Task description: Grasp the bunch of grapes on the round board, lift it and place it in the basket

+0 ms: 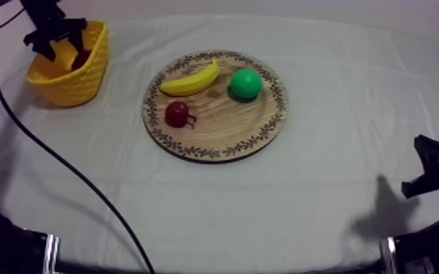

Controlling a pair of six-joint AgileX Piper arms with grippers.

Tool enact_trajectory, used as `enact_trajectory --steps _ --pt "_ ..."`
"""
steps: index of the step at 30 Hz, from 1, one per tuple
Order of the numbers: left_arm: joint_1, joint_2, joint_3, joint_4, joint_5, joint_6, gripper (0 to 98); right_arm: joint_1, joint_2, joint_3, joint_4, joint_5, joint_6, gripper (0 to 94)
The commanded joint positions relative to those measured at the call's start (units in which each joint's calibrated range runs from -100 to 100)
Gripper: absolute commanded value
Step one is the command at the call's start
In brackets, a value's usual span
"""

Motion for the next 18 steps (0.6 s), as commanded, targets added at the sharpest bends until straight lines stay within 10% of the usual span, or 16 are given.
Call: enact_trajectory --steps 1,18 --pt "-0.27 0.21 -0.16 0.21 0.07 0.32 86.2 0.00 0.00 0.00 -0.01 -0.02 0.01 0.3" --pt "-1.22 -19.73 19.47 0.14 -11.52 0.71 71.6 0.00 0.00 0.00 -0.01 -0.02 0.01 0.3"
